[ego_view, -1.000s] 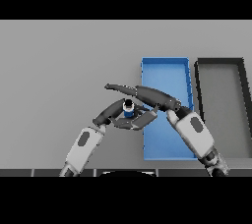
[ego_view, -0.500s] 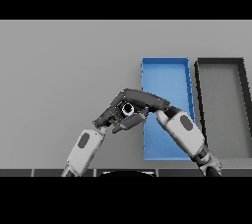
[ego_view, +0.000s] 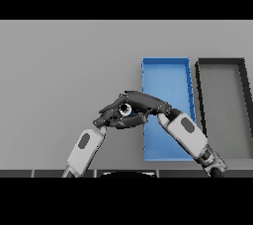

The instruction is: Pick up the blue pipe and place it into the blue bin.

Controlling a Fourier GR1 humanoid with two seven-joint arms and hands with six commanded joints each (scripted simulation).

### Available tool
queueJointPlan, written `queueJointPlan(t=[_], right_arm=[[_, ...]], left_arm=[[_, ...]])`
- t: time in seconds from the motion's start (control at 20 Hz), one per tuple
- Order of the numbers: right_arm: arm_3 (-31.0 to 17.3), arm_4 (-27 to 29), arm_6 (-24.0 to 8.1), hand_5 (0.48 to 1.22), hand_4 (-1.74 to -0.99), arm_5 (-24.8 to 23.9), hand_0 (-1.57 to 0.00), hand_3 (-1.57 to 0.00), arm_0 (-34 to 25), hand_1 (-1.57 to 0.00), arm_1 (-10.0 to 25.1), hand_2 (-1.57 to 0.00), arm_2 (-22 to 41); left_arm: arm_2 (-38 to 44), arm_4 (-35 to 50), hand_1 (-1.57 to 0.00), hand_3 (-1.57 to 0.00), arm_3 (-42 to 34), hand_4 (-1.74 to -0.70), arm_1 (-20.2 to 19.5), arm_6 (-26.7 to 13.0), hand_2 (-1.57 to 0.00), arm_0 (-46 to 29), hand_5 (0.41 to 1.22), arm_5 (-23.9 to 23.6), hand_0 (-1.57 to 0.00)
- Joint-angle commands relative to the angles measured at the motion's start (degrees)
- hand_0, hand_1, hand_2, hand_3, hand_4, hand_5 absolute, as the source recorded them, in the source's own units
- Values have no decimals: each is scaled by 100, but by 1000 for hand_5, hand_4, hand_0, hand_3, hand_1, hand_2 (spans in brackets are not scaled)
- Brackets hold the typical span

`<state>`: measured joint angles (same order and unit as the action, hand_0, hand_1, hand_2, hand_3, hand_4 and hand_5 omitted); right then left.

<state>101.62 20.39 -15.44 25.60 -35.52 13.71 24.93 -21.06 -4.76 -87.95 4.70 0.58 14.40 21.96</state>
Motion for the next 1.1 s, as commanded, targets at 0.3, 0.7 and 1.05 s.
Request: queueJointPlan(t=[0.3, 0.7, 1.05], right_arm=[[71, -78, -202, 1211, -1738, -358, -1565, -1559, -12, -1565, 43, -1565, 166], [42, -168, -370, 1219, -1740, -439, -1570, -1569, -78, -1570, 1, -1570, 191], [123, 956, -696, 1221, -1741, -679, -1571, -1571, -232, -1571, -20, -1571, -180]], left_arm=[[64, -455, -549, -477, -3, -1206, -222, 83, -529, 87, 1221, 281, -598], [178, -461, -91, -79, -55, -969, -77, -482, -88, -43, 603, 304, -100], [141, -688, -18, -16, 44, -916, -127, -518, -18, -69, 474, 179, -20]])
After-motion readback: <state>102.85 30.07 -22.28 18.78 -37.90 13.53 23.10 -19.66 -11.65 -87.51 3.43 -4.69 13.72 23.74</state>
